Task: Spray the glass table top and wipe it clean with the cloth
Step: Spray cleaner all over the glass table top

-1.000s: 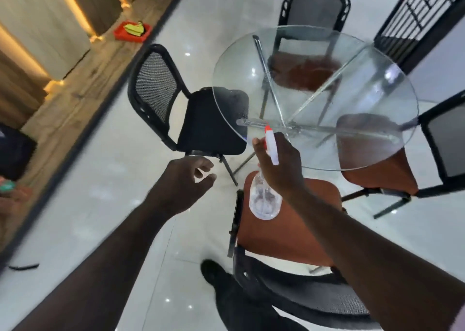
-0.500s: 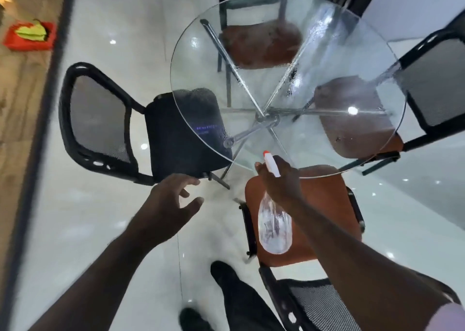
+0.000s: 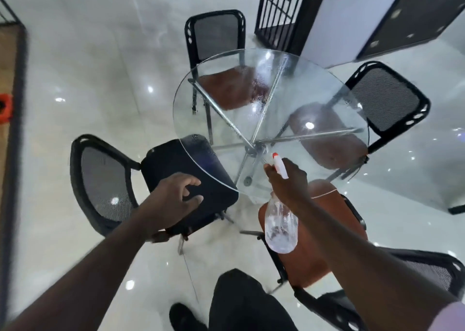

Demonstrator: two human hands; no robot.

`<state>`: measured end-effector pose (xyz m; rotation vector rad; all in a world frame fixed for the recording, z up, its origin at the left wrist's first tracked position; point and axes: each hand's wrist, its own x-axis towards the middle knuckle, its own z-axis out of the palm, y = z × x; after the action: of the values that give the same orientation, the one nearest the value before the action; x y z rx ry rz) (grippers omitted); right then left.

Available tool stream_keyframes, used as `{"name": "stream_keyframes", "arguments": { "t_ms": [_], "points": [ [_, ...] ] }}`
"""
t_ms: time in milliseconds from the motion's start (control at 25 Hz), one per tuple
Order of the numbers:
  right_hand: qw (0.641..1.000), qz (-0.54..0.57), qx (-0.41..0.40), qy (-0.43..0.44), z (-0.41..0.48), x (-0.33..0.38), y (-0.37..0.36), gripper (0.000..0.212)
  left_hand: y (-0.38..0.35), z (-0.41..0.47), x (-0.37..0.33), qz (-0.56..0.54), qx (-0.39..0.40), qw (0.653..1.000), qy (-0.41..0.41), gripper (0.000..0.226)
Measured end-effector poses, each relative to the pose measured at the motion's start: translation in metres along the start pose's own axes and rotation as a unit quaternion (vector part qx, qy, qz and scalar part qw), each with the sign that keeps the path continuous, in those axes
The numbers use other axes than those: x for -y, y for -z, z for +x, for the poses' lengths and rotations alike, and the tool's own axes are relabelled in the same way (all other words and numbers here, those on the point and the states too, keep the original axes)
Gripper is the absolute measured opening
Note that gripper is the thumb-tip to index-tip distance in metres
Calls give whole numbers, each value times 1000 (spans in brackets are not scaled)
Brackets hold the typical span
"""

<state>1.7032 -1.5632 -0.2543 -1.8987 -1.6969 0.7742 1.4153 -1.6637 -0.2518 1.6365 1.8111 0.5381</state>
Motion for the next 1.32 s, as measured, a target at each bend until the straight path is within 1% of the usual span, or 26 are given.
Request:
{"name": "stream_keyframes", "arguments": {
  "t_ms": [160, 240, 320, 400, 480, 640, 840, 960, 1040, 1160, 1240, 1320],
  "points": [
    [999, 18, 2, -40, 20, 31, -31, 33, 31, 54, 31, 17, 42, 999, -18, 41],
    [998, 36, 19, -52, 41, 48, -47, 29, 41, 81, 41, 25, 60, 997, -32, 45],
    [997, 44, 23, -61, 77, 67, -66, 27, 52, 123, 53, 30, 65, 997, -34, 49],
    [995, 63, 16, -79, 117, 83, -82, 34, 61, 170, 58, 52, 65, 996, -35, 52],
    [994, 60, 4, -88, 156, 96, -98, 34, 68, 212, 60, 69, 73, 994, -45, 56],
    [993, 47, -12, -112, 212, 116, -118, 34, 79, 262, 70, 55, 85, 994, -42, 54],
    [996, 12, 58, -70, 219, 141, -137, 32, 109, 247, 100, 4, 77, 997, -1, 45],
    [997, 10, 72, -29, 206, 167, -160, 30, 144, 224, 126, -17, 58, 998, 24, 38],
    [997, 15, 76, -2, 195, 199, -181, 30, 171, 210, 148, -28, 36, 998, 37, 34],
    [994, 78, 71, 36, 176, 260, -220, 28, 222, 187, 187, -39, -4, 998, 43, 29],
    [987, 133, 65, 59, 164, 299, -245, 30, 254, 174, 218, -50, -24, 998, 36, 26],
    [980, 167, 65, 81, 139, 351, -279, 30, 299, 152, 262, -39, -64, 997, 15, 25]
  ]
}}
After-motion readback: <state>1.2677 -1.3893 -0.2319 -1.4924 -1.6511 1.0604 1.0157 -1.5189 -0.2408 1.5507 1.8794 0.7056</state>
